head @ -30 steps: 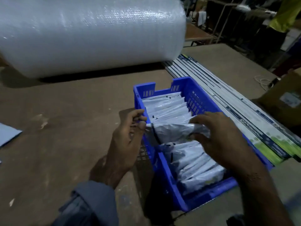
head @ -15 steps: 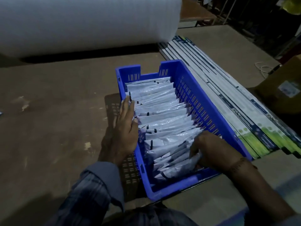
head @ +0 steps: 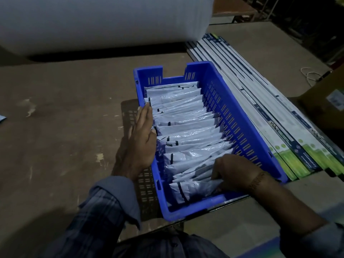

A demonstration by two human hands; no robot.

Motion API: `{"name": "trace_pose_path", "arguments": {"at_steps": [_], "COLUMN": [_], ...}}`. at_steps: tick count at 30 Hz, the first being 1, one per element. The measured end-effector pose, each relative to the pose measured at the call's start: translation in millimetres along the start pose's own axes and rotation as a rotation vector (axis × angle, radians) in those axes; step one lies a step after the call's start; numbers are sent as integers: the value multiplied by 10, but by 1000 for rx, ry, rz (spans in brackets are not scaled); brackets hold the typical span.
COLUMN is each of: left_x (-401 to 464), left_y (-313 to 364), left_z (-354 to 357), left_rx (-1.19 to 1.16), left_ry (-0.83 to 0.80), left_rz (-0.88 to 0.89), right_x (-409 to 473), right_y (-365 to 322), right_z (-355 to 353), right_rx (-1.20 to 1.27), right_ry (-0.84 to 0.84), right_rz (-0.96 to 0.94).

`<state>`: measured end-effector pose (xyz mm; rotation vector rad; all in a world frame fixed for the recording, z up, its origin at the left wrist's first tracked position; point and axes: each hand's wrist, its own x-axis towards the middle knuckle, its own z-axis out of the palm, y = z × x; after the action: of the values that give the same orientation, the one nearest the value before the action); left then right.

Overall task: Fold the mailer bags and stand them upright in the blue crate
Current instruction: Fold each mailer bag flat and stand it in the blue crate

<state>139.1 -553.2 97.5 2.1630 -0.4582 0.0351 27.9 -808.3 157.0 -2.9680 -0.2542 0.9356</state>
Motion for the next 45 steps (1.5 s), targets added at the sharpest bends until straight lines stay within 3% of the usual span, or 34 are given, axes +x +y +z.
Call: {"name": "trace_pose_path", "arguments": {"at_steps": [4,8,14,20,27,35,45], "left_x": [-4,1,0,-4,-7,-21,-33], "left_y": [9,1,12,61,75,106,126], "left_z": [-12,-15,-12,-28,-31,-57,-79], "left_rx": [0,12,18,26,20,32,9], "left_ry": [0,-5,-4,-9,-10,-25,-33], "left_rz": [-6,-5,-6,-26,-19,-32,-37], "right_x": [237,296,416,460,499,528,241], "right_y": [-63,-39,75,84,78,8,-136], "right_z": [118,174,190,179,119,103,133], "right_rx": [-210,-324,-319,-135,-335,-509,-211], "right_ry": [3,145,84,188,313,208,222], "right_rz": [-88,-271,-384,-450,-367,-281,32]}}
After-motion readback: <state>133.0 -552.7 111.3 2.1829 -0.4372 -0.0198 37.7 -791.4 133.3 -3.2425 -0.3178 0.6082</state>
